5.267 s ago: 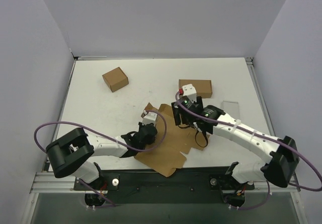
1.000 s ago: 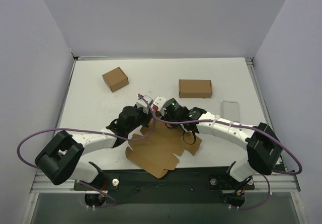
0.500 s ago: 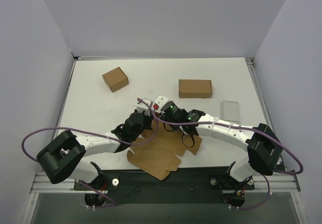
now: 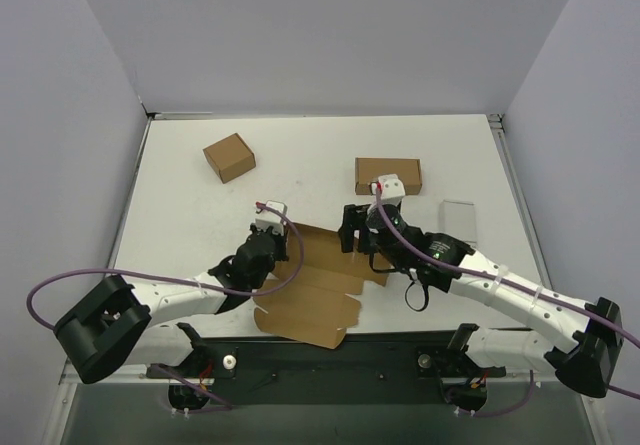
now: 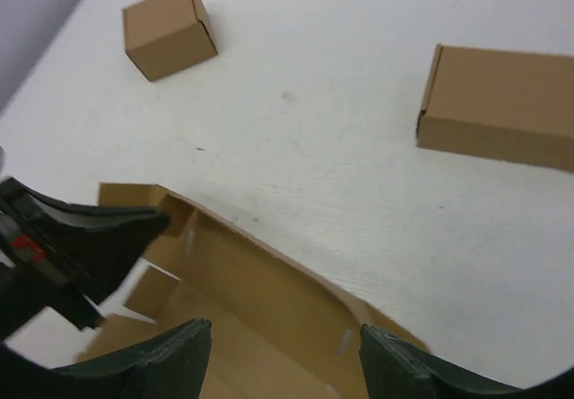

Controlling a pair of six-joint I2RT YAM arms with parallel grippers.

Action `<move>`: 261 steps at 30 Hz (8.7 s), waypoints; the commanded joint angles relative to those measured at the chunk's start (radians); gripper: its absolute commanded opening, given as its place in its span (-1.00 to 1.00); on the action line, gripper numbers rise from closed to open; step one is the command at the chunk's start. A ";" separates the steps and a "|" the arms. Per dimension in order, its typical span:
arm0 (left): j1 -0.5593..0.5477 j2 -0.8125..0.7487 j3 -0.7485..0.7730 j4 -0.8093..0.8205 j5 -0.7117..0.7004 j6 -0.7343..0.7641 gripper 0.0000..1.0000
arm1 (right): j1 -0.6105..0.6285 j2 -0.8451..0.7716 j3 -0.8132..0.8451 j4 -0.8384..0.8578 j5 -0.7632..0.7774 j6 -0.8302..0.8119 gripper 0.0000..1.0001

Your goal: Fold the paper box

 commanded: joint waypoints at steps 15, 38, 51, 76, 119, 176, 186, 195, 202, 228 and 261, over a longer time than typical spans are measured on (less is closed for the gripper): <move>-0.142 -0.058 -0.125 0.321 -0.232 0.148 -1.00 | -0.002 0.114 -0.284 0.559 -0.096 0.991 0.39; -0.236 -0.046 -0.179 0.507 -0.162 0.309 -0.58 | -0.122 0.318 -0.375 0.815 -0.156 1.204 -0.88; -0.016 -0.496 -0.127 -0.141 0.120 0.063 0.38 | -0.146 0.352 -0.430 1.094 -0.200 1.020 -1.00; 0.280 -0.063 -0.141 -0.029 0.421 -0.146 0.29 | -0.192 0.353 -0.499 1.174 -0.248 0.977 -1.00; -0.030 -0.041 -0.248 0.267 0.362 -0.019 0.07 | -0.149 0.392 -0.660 1.413 -0.174 0.838 -1.00; -0.262 0.439 -0.072 0.729 -0.247 0.072 -0.16 | -0.100 0.312 -0.724 1.312 -0.118 0.821 -1.00; -0.282 0.505 -0.041 0.801 -0.390 0.125 -0.51 | -0.083 0.265 -0.712 1.203 -0.076 0.839 -1.00; -0.283 0.502 -0.036 0.775 -0.423 0.190 -0.97 | -0.073 0.194 -0.677 1.067 -0.055 0.831 -1.00; -0.224 0.338 -0.044 0.446 -0.200 0.037 -1.00 | -0.073 -0.110 -0.607 0.768 -0.059 0.682 0.13; 0.184 -0.056 0.082 -0.431 0.501 -0.111 -1.00 | 0.021 -0.438 -0.293 -0.239 -0.052 0.175 0.45; 0.203 -0.073 0.100 -0.526 0.254 -0.201 -1.00 | 0.082 -0.223 -0.283 -0.118 -0.023 0.181 -1.00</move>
